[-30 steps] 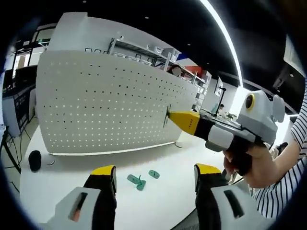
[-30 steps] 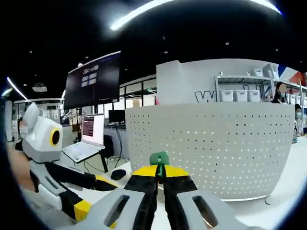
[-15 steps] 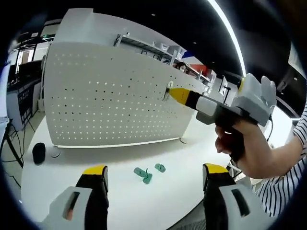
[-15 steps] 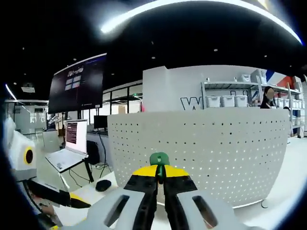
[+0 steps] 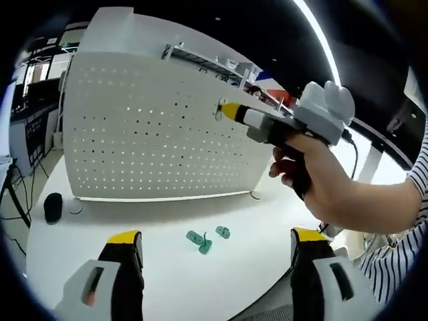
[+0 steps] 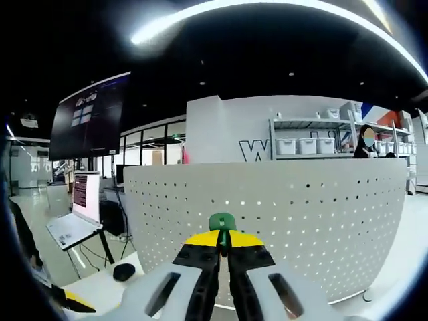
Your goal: Insert the hook assembly into the mounting plate slot until the hook locks in place.
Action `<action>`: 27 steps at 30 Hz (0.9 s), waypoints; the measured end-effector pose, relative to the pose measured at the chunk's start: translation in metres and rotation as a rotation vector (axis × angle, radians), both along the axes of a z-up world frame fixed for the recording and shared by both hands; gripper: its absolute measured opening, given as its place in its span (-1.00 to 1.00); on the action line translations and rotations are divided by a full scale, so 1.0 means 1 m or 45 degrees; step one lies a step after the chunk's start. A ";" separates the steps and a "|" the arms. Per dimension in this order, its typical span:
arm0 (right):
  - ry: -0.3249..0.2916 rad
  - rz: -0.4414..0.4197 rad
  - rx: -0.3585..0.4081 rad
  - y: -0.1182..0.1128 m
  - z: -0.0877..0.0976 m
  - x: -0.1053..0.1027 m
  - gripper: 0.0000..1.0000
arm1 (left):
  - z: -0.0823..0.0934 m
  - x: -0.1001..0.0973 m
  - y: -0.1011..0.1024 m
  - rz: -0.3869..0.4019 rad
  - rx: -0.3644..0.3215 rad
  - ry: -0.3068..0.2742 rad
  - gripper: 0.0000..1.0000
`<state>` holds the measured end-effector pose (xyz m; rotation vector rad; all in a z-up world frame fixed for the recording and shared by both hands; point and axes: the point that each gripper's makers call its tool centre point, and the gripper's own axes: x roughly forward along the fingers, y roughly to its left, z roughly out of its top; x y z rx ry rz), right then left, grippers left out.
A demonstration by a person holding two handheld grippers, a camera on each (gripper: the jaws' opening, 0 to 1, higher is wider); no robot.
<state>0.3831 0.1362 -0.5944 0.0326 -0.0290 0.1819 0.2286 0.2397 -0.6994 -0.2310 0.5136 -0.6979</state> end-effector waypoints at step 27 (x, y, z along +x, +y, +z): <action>-0.031 -0.121 0.035 -0.034 0.010 0.058 -1.00 | -0.010 -0.002 -0.003 -0.011 0.058 0.012 1.00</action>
